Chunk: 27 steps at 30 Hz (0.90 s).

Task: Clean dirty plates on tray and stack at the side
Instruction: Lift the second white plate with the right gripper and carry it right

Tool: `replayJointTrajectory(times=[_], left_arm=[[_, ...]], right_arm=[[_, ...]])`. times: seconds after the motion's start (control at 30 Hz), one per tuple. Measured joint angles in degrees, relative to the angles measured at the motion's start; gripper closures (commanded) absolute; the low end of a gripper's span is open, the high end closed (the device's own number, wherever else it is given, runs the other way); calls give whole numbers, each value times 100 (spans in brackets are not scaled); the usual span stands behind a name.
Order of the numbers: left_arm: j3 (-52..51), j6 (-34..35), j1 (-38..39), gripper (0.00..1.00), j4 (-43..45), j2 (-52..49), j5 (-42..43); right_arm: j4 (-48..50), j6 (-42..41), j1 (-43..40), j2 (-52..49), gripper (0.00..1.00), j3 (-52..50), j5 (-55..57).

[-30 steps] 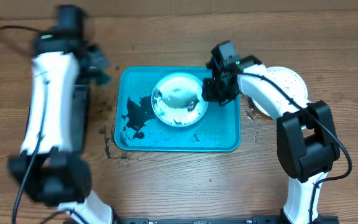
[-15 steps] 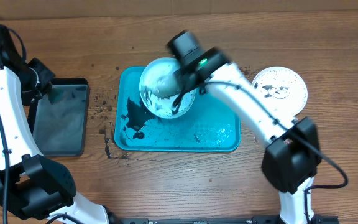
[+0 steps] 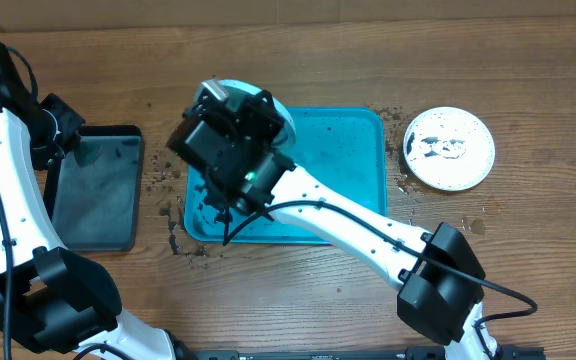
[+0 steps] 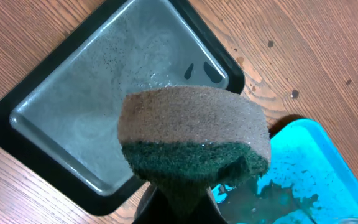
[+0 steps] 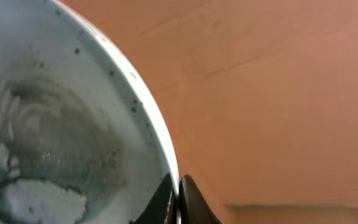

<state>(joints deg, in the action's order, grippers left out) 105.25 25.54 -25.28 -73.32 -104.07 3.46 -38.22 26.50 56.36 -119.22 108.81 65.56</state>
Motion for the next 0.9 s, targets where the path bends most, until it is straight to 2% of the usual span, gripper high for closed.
replayJointTrajectory(times=[0.07, 0.2, 0.33, 0.43, 0.5, 0.57, 0.63, 0.77, 0.9], left_arm=[[0, 0, 0, 96, 0, 0, 0], [0, 0, 0, 96, -42, 0, 0], [0, 0, 0, 96, -42, 0, 0], [-2, 0, 0, 96, -39, 0, 2], [-2, 0, 0, 96, -39, 0, 2], [-2, 0, 0, 96, -42, 0, 4], [-2, 0, 0, 96, -44, 0, 20], [-2, 0, 0, 96, -42, 0, 22], [-2, -2, 0, 96, -44, 0, 24]], right_arm=[[297, 535, 46, 0, 96, 0, 396], [409, 1005, 81, 0, 96, 0, 826], [404, 1012, 85, 0, 96, 0, 903], [20, 592, 63, 0, 96, 17, 750], [-619, 192, 9, 0, 96, 46, 168], [-1349, -221, -197, -22, 96, 52, -933], [-1683, -623, -389, -22, 96, 52, -1263], [-1648, -1604, -651, 66, 96, 57, -1110], [-1878, -2448, -929, 546, 96, 59, -1797]])
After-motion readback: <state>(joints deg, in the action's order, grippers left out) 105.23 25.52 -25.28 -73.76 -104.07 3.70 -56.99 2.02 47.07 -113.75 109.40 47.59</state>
